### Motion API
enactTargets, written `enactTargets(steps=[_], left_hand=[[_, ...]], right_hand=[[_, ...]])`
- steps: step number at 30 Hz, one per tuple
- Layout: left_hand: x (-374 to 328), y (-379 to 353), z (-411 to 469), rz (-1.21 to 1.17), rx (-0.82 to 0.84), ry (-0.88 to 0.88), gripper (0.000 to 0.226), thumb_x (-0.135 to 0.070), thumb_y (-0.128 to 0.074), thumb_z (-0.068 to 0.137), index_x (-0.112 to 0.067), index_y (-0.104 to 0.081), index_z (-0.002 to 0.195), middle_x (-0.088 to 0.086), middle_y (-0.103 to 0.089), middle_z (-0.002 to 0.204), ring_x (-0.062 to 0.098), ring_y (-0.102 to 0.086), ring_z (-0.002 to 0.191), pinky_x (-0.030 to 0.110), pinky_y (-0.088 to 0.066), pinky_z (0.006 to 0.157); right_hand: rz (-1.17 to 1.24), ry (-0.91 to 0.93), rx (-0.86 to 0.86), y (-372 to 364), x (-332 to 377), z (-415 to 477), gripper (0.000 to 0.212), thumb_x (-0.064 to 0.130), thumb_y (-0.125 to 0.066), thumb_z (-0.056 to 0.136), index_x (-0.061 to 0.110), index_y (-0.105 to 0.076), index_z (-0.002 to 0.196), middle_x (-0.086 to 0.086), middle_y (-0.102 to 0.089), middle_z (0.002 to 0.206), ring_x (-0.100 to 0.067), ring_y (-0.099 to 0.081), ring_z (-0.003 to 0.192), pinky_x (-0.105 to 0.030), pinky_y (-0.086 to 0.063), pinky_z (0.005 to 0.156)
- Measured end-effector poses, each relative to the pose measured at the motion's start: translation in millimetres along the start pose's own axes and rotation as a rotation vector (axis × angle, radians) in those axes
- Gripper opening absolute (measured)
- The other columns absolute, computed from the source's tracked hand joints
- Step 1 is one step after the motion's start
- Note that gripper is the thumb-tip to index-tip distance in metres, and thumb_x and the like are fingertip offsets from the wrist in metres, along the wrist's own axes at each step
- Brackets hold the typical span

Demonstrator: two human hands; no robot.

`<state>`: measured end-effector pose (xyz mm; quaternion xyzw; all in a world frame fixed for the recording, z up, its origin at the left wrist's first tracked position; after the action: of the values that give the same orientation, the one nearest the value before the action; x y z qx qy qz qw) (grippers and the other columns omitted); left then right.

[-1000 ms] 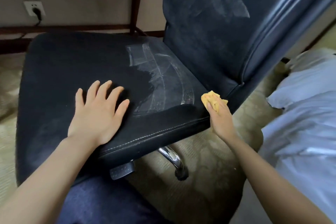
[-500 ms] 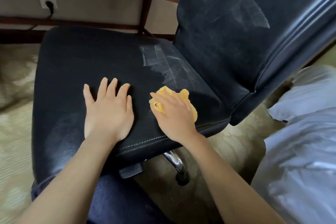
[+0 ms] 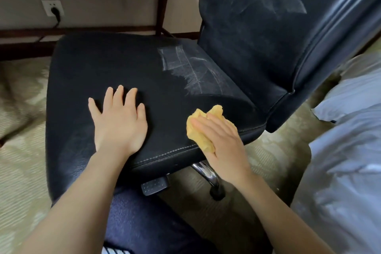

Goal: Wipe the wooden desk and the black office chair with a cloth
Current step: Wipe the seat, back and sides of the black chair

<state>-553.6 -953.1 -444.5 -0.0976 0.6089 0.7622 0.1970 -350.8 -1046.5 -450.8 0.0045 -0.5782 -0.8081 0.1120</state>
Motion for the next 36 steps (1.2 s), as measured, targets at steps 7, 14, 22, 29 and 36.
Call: enactTargets(steps=[7,14,22,29,36], left_hand=[[0.2,-1.8,0.7,0.009,0.01,-0.016,0.049,-0.036,-0.02,0.098,-0.024,-0.029,0.145,0.005,-0.02,0.156,0.022,-0.004,0.145,0.052,0.004,0.114],[-3.5,-2.9,-0.7,0.035,0.023,-0.012,0.05,-0.038,-0.018,0.098,-0.025,-0.029,0.145,0.004,-0.022,0.156,0.022,-0.006,0.145,0.052,0.004,0.114],[-6.1,-2.3,-2.1,0.081,0.036,-0.005,0.051,-0.039,-0.016,0.098,-0.025,-0.029,0.145,0.006,-0.019,0.157,0.025,-0.004,0.145,0.054,0.005,0.114],[-6.0,-2.3,-3.1,0.106,0.027,-0.007,0.052,-0.04,-0.015,0.098,-0.024,-0.029,0.145,0.006,-0.02,0.156,0.026,-0.004,0.145,0.053,0.006,0.114],[-5.6,-1.9,-2.9,0.107,0.03,-0.006,0.053,-0.041,-0.014,0.097,-0.025,-0.029,0.145,0.005,-0.02,0.156,0.026,-0.004,0.145,0.053,0.006,0.114]], right_hand=[[0.117,-0.314,-0.152,16.9,-95.0,-7.9,0.04,0.036,-0.042,0.099,0.023,-0.051,0.135,0.005,-0.049,0.14,-0.017,-0.037,0.135,-0.045,-0.029,0.112],[0.24,-0.603,-0.208,18.0,-151.1,10.5,0.029,0.028,-0.041,0.1,0.023,-0.057,0.123,0.004,-0.058,0.123,-0.022,-0.049,0.117,-0.029,-0.035,0.096],[0.633,-0.907,-0.729,-11.9,-87.6,-22.3,0.046,0.025,-0.043,0.1,0.024,-0.033,0.144,0.004,-0.03,0.151,-0.012,-0.021,0.141,-0.033,-0.016,0.118],[0.487,-0.525,-0.658,-37.9,30.1,-27.3,0.042,0.029,-0.037,0.096,0.043,-0.032,0.136,0.004,-0.018,0.154,-0.026,0.002,0.146,-0.049,-0.006,0.117],[0.139,-0.23,-0.333,-13.1,30.6,-13.7,0.043,0.031,-0.04,0.091,0.032,-0.051,0.133,0.01,-0.041,0.144,-0.021,-0.018,0.143,-0.058,0.001,0.113]])
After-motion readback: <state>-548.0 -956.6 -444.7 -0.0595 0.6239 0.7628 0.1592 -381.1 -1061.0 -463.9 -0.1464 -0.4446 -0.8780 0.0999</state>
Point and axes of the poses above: each hand's wrist, its own z-axis towards the middle knuckle, its own y-axis out of the back of the hand, x = y × z, the point moved 5 cm from there along z, towards the middle knuckle
